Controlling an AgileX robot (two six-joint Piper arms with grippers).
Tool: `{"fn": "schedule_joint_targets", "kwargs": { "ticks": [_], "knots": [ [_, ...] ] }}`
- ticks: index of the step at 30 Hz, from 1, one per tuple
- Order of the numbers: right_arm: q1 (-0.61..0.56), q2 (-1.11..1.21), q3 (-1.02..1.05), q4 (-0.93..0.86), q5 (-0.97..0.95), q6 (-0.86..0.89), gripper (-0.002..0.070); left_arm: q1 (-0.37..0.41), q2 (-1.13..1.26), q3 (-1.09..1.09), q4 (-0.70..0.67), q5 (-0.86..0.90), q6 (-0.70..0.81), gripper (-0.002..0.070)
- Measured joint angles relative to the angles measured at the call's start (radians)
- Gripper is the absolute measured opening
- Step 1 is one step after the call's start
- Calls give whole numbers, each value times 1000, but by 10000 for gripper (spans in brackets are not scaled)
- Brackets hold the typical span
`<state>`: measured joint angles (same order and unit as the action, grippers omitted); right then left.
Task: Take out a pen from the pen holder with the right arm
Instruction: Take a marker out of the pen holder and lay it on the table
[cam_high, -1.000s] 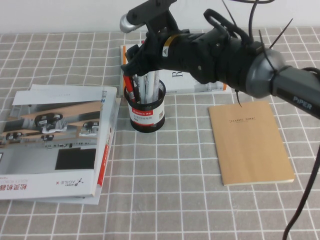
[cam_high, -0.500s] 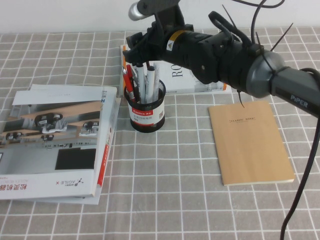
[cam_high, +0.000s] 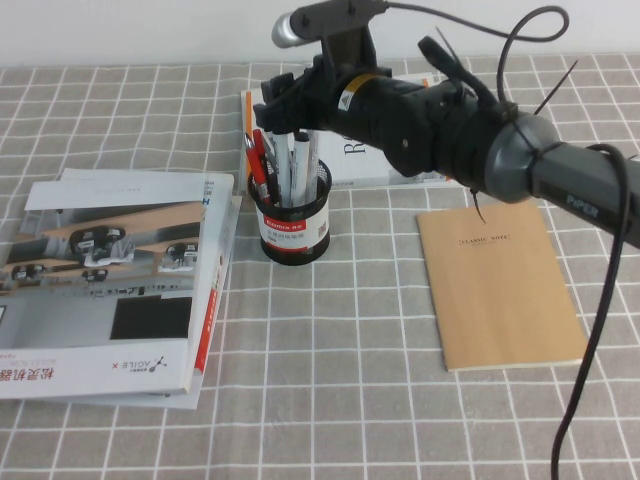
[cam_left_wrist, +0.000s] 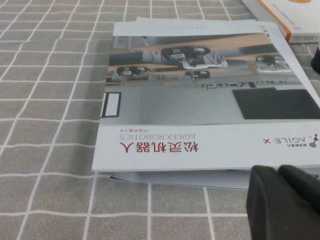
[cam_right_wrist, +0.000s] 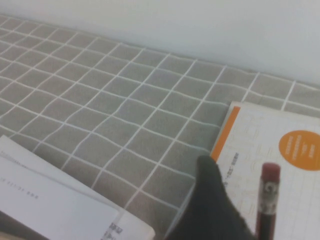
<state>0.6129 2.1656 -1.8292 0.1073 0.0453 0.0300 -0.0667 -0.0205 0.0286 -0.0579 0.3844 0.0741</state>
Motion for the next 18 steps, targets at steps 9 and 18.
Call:
{"fn": "schedule_joint_targets", "kwargs": {
  "ticks": [9,18],
  "knots": [
    [0,29,0,6,-14,0,399,0,0,0,0,0,0,-5],
    [0,43,0,9,-45,0,340,0,0,0,0,0,0,-5]
  ]
}}
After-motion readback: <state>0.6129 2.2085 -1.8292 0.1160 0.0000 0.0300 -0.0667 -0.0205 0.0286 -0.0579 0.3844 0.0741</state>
